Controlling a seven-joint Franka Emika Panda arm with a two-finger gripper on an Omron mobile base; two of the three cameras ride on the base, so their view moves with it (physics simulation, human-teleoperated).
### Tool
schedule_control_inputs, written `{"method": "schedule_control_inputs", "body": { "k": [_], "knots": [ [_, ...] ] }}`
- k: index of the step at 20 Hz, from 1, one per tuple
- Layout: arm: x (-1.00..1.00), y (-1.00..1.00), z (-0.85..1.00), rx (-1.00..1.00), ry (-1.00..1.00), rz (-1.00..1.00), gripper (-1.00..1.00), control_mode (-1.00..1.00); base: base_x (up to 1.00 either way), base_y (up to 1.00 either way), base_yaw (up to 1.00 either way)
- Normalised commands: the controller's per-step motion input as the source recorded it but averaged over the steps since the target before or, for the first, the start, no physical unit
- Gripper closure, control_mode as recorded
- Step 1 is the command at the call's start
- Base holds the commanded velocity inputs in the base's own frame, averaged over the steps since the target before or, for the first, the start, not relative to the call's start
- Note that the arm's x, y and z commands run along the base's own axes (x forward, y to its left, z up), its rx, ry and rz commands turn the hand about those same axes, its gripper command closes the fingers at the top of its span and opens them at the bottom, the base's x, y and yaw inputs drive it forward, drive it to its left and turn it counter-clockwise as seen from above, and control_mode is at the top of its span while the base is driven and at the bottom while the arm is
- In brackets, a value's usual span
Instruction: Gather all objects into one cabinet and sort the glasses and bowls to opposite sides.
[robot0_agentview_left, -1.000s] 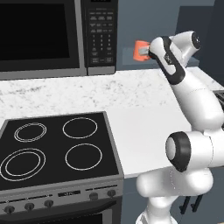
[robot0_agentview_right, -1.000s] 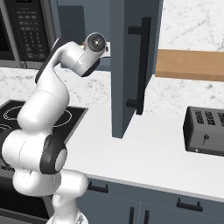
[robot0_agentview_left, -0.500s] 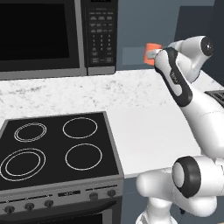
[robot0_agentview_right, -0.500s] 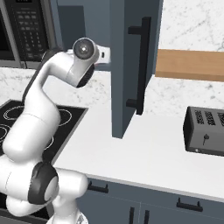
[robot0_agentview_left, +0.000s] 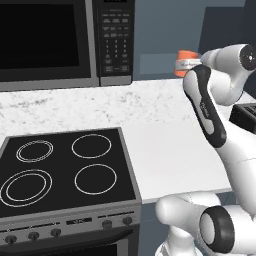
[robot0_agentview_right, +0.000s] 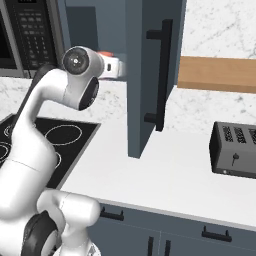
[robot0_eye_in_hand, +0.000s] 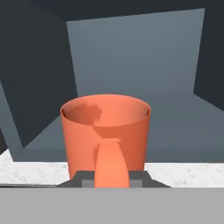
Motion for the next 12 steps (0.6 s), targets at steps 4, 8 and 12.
{"method": "schedule_control_inputs", "body": {
  "k": [4, 8, 12],
  "knots": [
    [-0.73, 0.0, 0.0, -0.02, 0.0, -0.03, 1.0, -1.0, 0.0, 0.0, 0.0],
    [-0.71, 0.0, 0.0, 0.0, 0.0, 0.0, 1.0, -1.0, 0.0, 0.0, 0.0],
    [-0.64, 0.0, 0.0, -0.01, 0.0, 0.0, 1.0, -1.0, 0.0, 0.0, 0.0]
  ]
}}
